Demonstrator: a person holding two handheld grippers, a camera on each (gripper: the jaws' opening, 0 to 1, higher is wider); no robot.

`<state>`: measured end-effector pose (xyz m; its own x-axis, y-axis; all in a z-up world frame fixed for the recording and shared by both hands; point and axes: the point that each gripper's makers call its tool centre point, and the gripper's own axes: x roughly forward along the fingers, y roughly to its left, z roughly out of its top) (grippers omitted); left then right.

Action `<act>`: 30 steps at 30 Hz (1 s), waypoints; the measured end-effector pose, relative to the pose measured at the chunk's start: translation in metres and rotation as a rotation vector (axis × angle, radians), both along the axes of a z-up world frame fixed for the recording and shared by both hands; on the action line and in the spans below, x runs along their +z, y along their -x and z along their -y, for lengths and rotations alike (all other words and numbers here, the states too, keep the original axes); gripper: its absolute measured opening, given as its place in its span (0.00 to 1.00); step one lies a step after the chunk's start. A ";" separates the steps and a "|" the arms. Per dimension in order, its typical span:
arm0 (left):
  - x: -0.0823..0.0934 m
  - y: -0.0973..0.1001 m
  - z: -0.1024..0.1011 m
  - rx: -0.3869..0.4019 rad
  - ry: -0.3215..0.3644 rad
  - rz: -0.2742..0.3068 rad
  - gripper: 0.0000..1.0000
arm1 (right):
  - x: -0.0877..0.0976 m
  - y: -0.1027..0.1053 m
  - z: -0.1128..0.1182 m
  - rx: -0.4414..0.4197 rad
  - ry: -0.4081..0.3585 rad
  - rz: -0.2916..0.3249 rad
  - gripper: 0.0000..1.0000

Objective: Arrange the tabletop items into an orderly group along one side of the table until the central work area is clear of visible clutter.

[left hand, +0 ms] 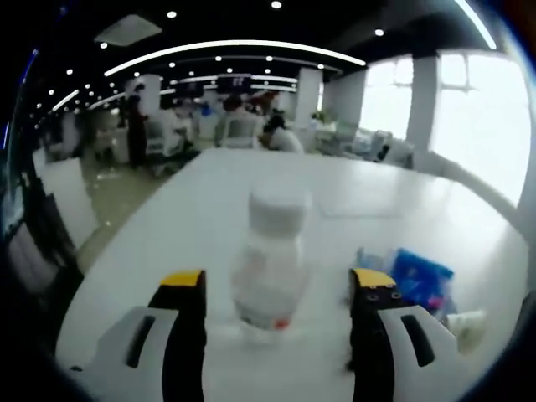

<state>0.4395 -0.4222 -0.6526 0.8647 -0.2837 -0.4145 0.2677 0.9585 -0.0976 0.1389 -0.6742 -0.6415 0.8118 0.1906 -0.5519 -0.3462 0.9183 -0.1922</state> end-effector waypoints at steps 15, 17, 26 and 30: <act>0.005 -0.017 0.002 -0.021 -0.015 0.021 0.52 | -0.003 0.001 0.001 0.000 0.013 -0.011 0.92; 0.006 -0.018 0.003 -0.025 -0.015 0.023 0.47 | -0.003 0.001 0.001 -0.001 0.015 -0.012 0.91; 0.009 -0.024 0.004 -0.048 -0.029 0.032 0.39 | -0.003 0.001 0.003 -0.005 0.030 -0.013 0.90; 0.009 -0.023 0.004 -0.054 -0.031 0.034 0.39 | -0.004 0.002 0.004 -0.003 0.038 -0.016 0.90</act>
